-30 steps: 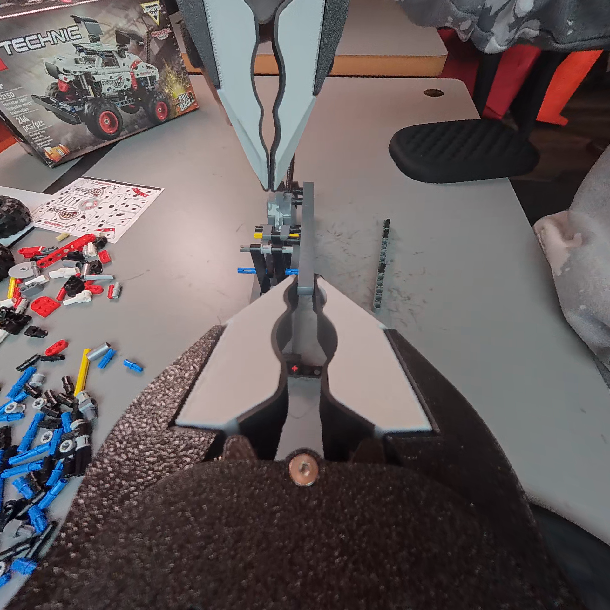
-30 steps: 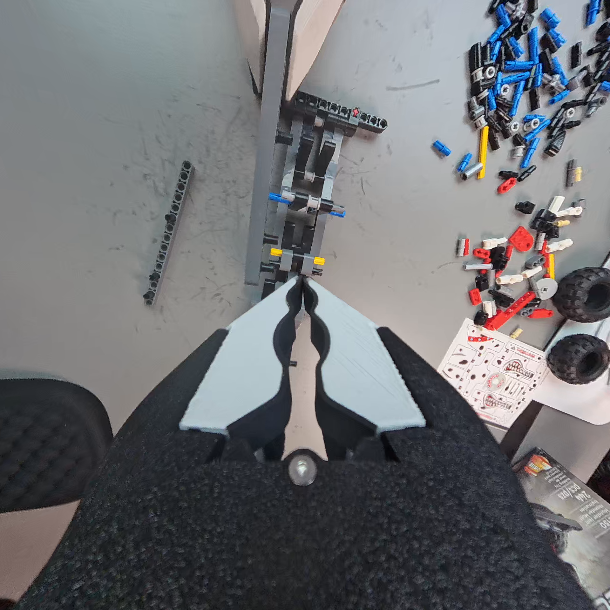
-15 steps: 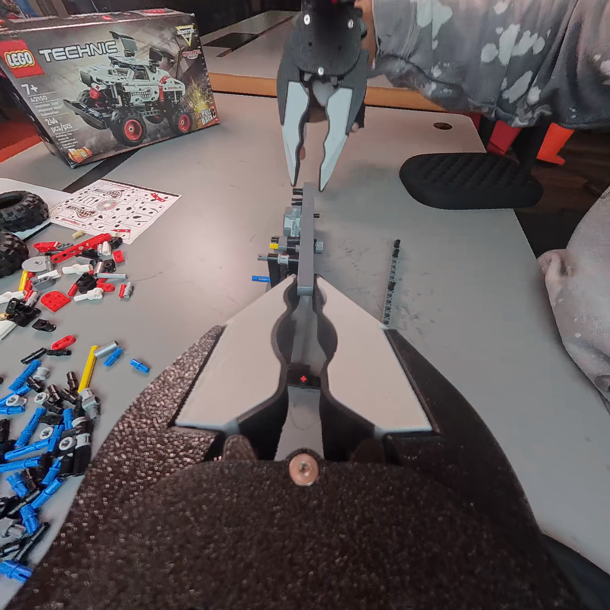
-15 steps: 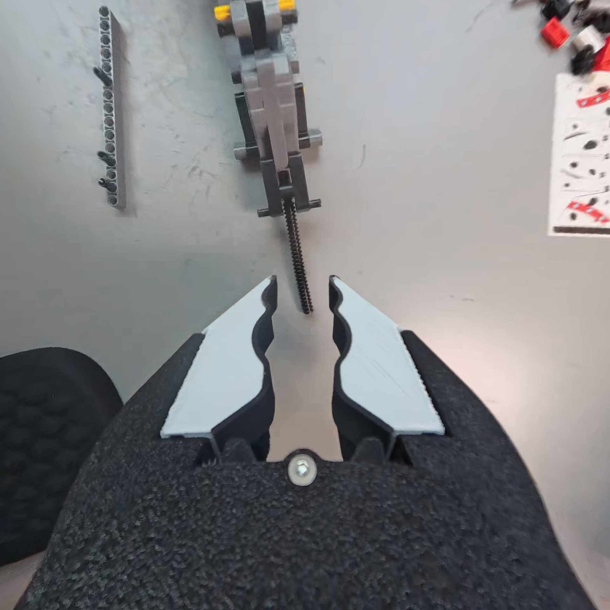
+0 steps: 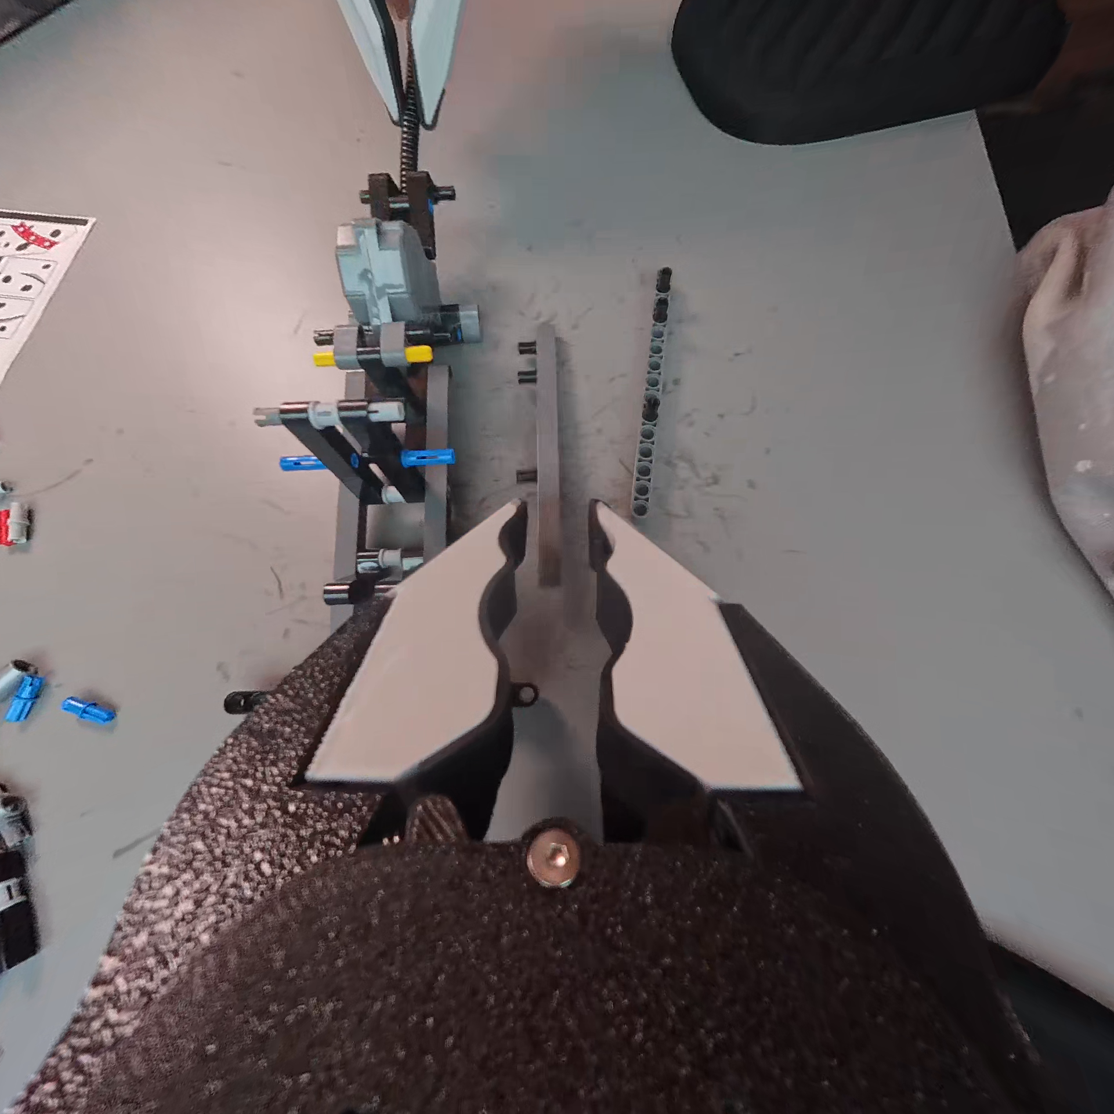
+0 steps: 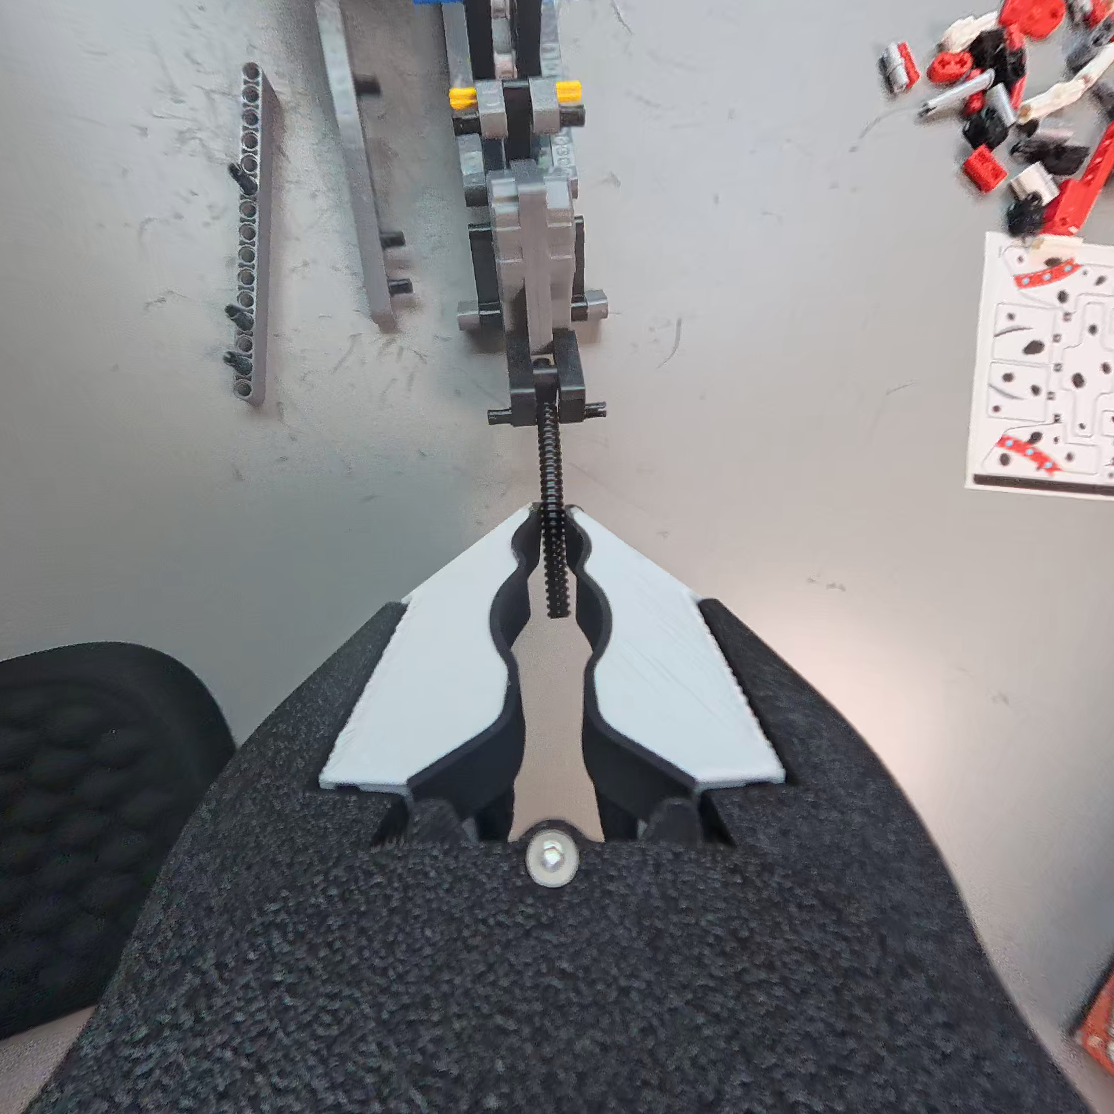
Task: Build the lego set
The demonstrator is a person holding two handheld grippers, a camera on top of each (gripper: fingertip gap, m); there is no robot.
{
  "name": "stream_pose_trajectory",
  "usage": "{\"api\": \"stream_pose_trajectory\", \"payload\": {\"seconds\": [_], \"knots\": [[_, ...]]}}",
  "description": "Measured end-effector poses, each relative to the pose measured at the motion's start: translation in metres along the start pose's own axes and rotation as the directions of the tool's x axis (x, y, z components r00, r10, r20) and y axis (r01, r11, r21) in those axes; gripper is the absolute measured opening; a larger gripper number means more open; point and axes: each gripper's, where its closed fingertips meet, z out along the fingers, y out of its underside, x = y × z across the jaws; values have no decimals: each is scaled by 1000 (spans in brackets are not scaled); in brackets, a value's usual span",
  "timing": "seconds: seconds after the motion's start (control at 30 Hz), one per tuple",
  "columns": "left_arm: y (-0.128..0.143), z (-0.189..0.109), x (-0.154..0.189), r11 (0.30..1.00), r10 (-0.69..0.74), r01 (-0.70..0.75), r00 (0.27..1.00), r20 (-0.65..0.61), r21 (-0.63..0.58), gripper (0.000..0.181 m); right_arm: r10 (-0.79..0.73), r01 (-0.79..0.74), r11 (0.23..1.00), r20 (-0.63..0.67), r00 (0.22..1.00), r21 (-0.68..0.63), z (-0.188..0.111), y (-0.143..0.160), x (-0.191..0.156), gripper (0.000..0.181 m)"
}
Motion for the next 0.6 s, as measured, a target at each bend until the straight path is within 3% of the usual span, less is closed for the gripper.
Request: {"api": "stream_pose_trajectory", "payload": {"seconds": [0.07,0.23,0.37,0.47,0.6], "knots": [[-8,-7,5,999,-11,13,999,-39,36,34,-44,44,999,-20,999,-33,-8,-9,1,7],[-56,-29,-22,975,-80,74,997,16,210,31,-157,157,977,9,988,-142,-15,-35,-4,7],[-62,5,-52,999,-7,3,994,110,40,42,-225,232,946,54,973,-227,-8,-54,-7,7],[-66,34,-52,995,48,-44,998,43,-86,51,-260,271,925,75,963,-267,-3,-64,-8,7],[-68,59,-52,985,61,-63,998,-16,-158,46,-268,281,927,85,959,-247,-2,-77,-9,7]]}}
